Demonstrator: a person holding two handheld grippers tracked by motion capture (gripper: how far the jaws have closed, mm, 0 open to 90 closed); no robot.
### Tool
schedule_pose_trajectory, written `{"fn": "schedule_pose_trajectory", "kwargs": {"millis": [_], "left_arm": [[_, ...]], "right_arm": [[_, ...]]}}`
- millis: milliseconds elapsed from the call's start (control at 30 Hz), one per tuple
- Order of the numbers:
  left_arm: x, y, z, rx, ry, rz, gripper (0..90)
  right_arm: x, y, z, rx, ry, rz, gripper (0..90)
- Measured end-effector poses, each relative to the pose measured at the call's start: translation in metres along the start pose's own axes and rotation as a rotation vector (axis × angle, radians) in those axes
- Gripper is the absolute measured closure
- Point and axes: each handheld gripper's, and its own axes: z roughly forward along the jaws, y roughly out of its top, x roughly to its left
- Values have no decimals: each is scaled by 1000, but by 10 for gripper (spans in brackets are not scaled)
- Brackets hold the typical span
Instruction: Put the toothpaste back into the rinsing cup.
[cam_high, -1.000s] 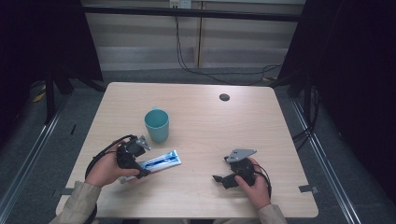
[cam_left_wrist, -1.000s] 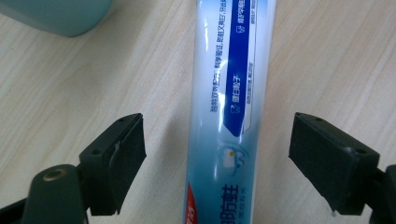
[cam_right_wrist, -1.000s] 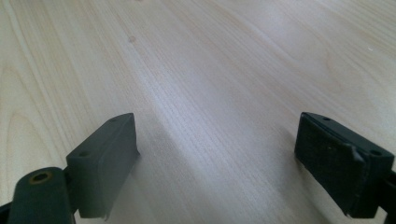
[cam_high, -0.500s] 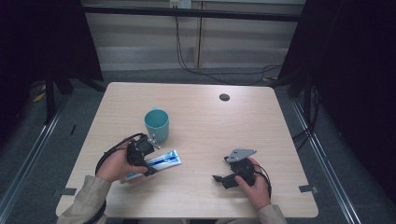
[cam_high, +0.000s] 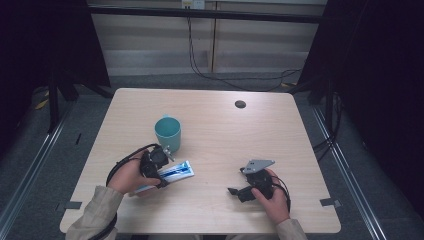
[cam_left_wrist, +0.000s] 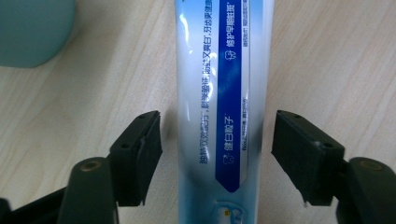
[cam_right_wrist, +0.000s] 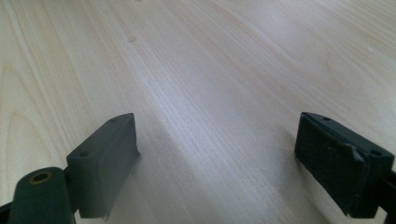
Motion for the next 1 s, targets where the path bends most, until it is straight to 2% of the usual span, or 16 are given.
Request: {"fn": "schedule_pose_trajectory", "kwargs": {"millis": [133,233,267,400,533,600,633,700,800,1000], "left_arm": [[-2,1,1,11,15,2,372],[-2,2,2,23,18,28,407],[-3,3,2,28,25,24,411],[-4,6,7,47,11,40,445],[-2,6,7,53,2,35,449],[-3,6,8,54,0,21,455],[-3,6,7,61,3,30,455],[-4,8,8,70,4,9,462],[-4,11,8,97,0,17,474],[-5,12,8,110,-12,1,517]], "right_arm": [[0,0,0,0,0,1,127],[0,0,0,0,0,1,127],[0,0,0,0,0,0,127],[0,0,0,0,0,0,127],[0,0,0,0,0,0,127],[0,0,0,0,0,1,127],[0,0,0,0,0,1,127],[0,0,0,1,-1,2,127],[0,0,0,1,-2,3,127],[0,1,1,1,-3,2,126]]}}
